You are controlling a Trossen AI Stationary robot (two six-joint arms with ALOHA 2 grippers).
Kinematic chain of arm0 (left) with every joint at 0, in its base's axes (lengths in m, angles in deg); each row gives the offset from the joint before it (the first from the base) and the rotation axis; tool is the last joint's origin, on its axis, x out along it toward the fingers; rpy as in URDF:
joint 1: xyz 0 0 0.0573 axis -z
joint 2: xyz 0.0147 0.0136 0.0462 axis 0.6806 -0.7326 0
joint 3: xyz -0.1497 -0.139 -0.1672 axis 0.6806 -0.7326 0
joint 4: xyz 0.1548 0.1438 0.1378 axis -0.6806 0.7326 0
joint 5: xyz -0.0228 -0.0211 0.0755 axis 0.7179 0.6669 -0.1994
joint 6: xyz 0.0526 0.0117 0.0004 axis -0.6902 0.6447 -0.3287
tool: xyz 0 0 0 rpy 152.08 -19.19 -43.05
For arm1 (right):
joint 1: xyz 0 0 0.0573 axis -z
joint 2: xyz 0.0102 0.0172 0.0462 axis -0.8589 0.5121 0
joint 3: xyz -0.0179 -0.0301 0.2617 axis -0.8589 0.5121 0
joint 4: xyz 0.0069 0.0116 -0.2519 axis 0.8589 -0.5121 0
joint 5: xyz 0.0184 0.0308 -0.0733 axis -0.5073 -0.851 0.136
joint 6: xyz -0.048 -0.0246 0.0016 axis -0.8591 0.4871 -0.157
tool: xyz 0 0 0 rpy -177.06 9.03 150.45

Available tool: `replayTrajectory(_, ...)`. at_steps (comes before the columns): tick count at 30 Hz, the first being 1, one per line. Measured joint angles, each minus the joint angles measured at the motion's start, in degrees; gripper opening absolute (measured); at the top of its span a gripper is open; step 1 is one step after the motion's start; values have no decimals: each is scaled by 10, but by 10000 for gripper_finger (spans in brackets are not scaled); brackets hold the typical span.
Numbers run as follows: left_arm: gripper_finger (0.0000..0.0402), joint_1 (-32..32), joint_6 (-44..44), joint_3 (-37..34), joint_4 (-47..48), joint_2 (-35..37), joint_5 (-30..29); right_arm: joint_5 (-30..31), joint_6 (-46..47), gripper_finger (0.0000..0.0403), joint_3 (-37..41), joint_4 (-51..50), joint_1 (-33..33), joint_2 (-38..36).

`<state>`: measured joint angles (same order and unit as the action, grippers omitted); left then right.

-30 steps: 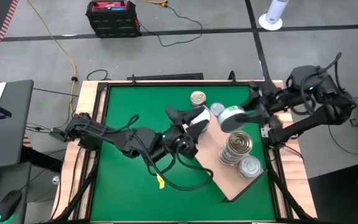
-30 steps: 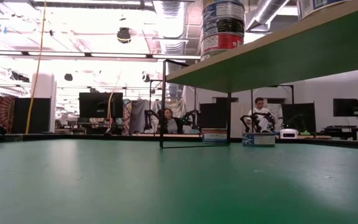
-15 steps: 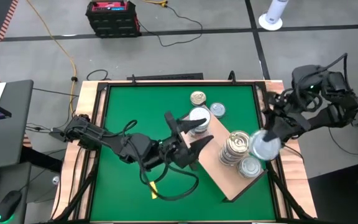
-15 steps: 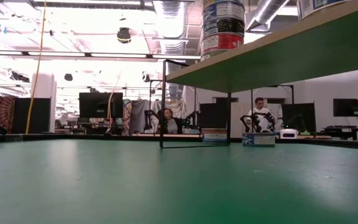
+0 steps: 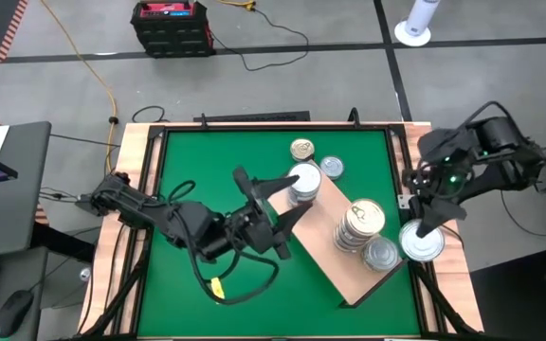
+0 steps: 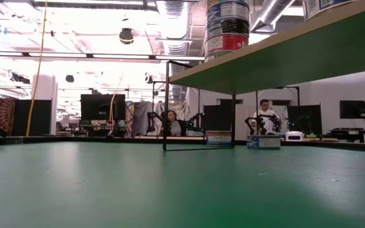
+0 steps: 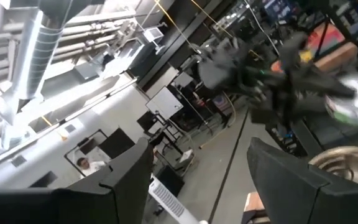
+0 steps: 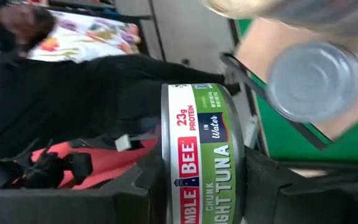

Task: Stack canned seafood by type on shelf
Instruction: Stack the light green tuna can on top of the other light green tuna cans on the shelf

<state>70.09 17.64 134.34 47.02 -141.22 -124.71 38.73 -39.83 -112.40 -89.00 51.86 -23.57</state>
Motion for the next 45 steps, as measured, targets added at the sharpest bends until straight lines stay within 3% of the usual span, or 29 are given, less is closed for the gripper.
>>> replayTrajectory(6,249,0,43,0,37,13,2,-16,21,161,102,69,8,-43)
replayTrajectory(15,249,2,73,0,92,13,-4,-18,115,179,262,217,9,-134)
replayTrajectory(20,249,2,65,0,92,13,-3,-12,173,164,335,309,9,-174)
replayTrajectory(28,249,2,57,0,92,13,-4,-11,180,180,399,324,9,-209)
replayTrajectory(33,249,4,48,0,92,13,-5,-10,195,166,433,336,9,-228)
replayTrajectory(45,249,5,37,0,92,13,-17,0,220,178,496,441,11,-236)
